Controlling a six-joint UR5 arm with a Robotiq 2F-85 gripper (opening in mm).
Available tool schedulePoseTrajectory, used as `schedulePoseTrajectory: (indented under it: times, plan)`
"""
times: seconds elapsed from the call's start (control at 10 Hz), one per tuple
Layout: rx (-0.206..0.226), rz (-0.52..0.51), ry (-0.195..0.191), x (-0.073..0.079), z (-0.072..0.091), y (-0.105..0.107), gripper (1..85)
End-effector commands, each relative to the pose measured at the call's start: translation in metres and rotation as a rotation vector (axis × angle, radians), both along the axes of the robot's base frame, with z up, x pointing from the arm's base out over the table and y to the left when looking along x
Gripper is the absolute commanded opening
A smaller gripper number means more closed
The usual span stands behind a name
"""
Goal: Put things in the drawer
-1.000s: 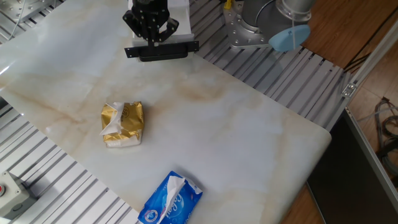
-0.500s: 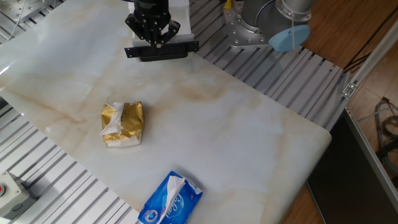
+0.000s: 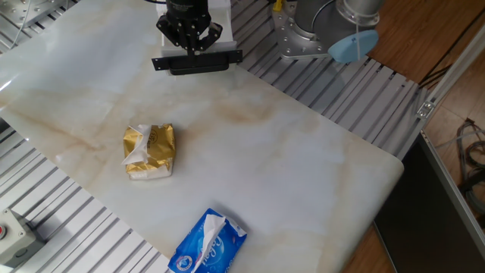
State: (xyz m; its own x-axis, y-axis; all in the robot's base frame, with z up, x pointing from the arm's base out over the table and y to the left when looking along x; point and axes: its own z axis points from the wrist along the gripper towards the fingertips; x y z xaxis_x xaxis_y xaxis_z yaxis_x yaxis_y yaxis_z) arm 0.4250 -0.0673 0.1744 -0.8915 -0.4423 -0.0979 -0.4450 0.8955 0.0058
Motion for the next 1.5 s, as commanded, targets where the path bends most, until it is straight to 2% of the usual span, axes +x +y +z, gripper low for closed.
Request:
schedulePoseTrajectory:
  times: [0.0,0.5,0.9,1.4]
  plan:
    - [-0.003,0.004,0.013,-0.005,0.001,-0.004,1.0]
    - [-0.014,0.021,0.02,-0.014,0.001,-0.021,1.0]
    - [-0.016,0.011,0.037,-0.021,0.005,-0.024,1.0]
    - [-0.013,0.009,0.038,-0.033,0.012,-0.034,1.0]
